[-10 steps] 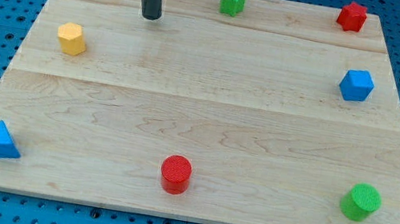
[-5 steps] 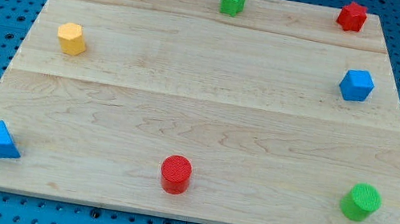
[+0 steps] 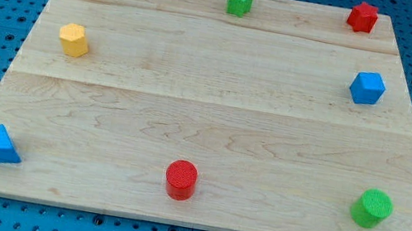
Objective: Place the yellow heart bottom left to the green star
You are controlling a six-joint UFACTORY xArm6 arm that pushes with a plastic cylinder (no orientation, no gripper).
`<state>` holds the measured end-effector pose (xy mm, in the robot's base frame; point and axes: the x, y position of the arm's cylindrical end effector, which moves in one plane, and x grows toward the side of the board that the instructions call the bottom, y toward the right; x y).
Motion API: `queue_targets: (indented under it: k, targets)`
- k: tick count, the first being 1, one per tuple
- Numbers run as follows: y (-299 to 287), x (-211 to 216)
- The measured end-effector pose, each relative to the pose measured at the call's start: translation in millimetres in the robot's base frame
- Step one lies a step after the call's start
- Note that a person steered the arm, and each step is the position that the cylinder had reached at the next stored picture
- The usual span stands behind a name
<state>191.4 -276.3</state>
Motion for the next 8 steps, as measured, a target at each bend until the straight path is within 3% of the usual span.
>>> queue_targets:
  k: [1, 2, 5, 8]
  targets:
    - [-16, 6]
    - [23, 13]
    - [56, 71]
    - [104, 77]
